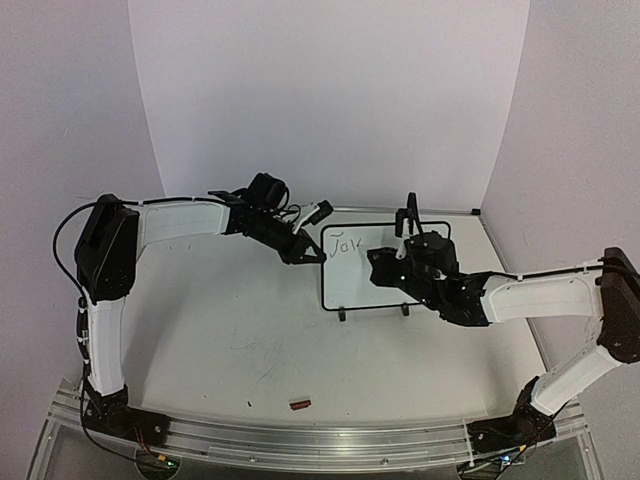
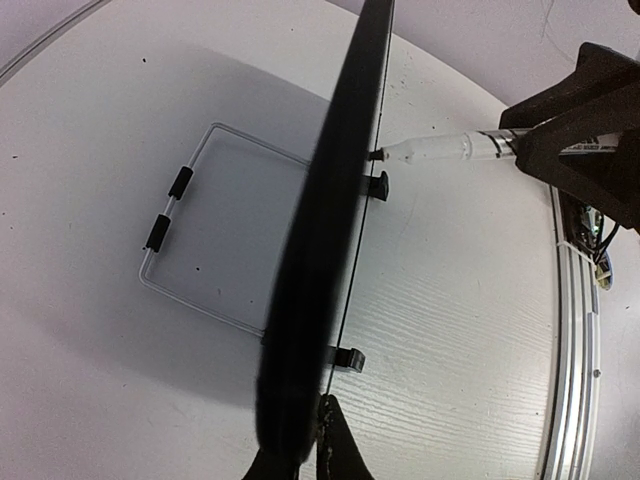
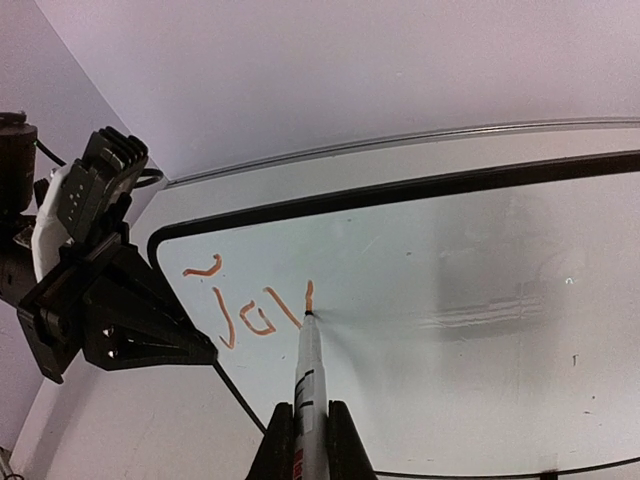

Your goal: Write a sentence on the whiteboard

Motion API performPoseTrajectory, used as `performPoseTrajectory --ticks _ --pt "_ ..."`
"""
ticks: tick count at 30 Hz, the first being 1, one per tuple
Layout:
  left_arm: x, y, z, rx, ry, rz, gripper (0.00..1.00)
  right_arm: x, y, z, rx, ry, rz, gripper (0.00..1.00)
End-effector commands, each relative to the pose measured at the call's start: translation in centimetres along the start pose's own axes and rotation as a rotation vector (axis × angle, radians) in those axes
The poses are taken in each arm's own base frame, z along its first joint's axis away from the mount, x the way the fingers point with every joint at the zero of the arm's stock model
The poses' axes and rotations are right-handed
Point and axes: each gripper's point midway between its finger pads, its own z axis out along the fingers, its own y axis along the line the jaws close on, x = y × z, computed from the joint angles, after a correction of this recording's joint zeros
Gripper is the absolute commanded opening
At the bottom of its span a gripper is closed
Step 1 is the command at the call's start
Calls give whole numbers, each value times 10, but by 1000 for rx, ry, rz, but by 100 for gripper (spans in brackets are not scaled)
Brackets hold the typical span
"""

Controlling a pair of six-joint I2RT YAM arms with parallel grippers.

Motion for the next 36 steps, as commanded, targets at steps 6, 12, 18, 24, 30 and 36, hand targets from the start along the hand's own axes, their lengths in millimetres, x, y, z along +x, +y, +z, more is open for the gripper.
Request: performPoseTrajectory --ticks 6,12,18,24,30,36 --pt "5 10 -3 -70 27 11 0 9 0 11 4 38 17 0" --pt "5 10 -3 -69 25 12 0 14 5 16 -13 58 16 0" --pt "5 10 -3 -71 26 10 0 16 7 19 -22 68 17 0" --pt "5 10 -3 -69 27 10 0 14 9 17 -30 64 16 0" --pt "6 11 -4 -72 30 13 0 2 15 6 -61 45 24 0" --pt "5 9 -4 -66 29 15 0 -12 20 -11 -88 38 9 0"
